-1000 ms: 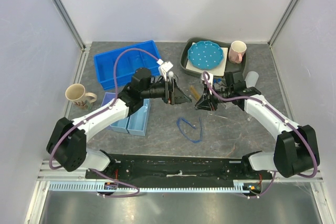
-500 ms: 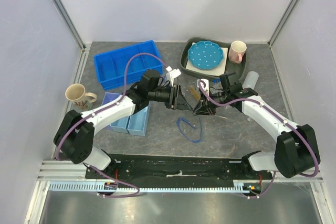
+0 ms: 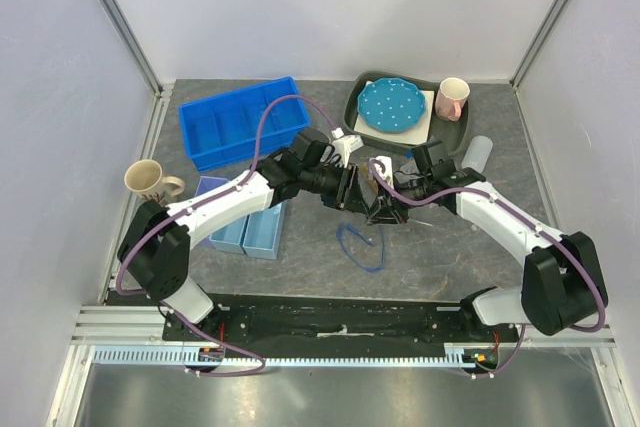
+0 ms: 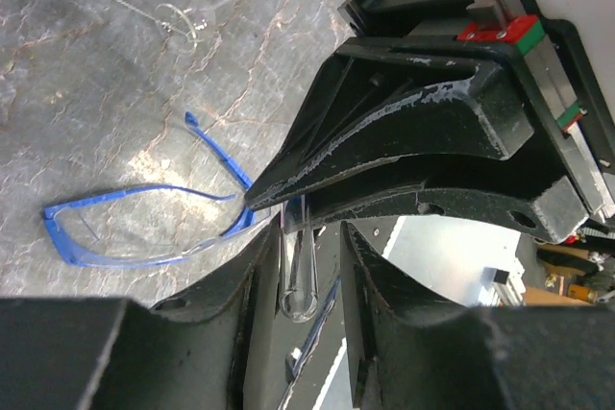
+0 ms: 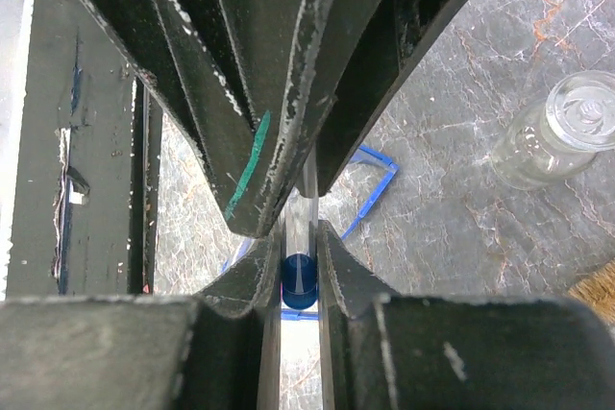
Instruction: Organize the chemistry lab equipment
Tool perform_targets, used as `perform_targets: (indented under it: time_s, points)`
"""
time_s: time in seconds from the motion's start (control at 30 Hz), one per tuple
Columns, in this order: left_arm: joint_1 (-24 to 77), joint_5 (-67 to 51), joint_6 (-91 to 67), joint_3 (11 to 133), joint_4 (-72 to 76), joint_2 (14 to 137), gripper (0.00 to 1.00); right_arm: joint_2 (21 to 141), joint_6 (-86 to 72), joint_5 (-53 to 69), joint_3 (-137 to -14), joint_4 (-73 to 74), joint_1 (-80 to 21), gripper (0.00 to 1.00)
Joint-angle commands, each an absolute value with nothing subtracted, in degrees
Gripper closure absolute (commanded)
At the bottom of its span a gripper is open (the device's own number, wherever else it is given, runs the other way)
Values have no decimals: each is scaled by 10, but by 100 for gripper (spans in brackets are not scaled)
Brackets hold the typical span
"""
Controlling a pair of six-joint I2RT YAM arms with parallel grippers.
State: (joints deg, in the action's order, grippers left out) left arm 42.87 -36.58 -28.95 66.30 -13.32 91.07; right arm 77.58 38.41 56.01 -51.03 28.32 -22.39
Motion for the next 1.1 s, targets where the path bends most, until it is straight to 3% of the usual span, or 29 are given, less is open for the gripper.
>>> perform_targets:
  time_s: [0.0,0.7,0.8,0.9,1.0,1.07]
  points:
    - [433,-331,-240,695,-185,911,61,780,408,564,-515,283,-230,87]
    - [440,-308,-227,708,-193,916,61,800,412,554,-518,288,-245,86]
    - [441,-310,-230,704,-186,917,76,800,413,554,-517,288,-243,86]
    - [440,-314,-236,701,-182,918,85,799,416,554,-518,290,-243,85]
    - [441,-314,-239,693,-177,914,95,797,418,552,-519,293,-244,78]
    - [440,-305,-245,686,-170,906,98,795,417,551,-521,294,-245,68]
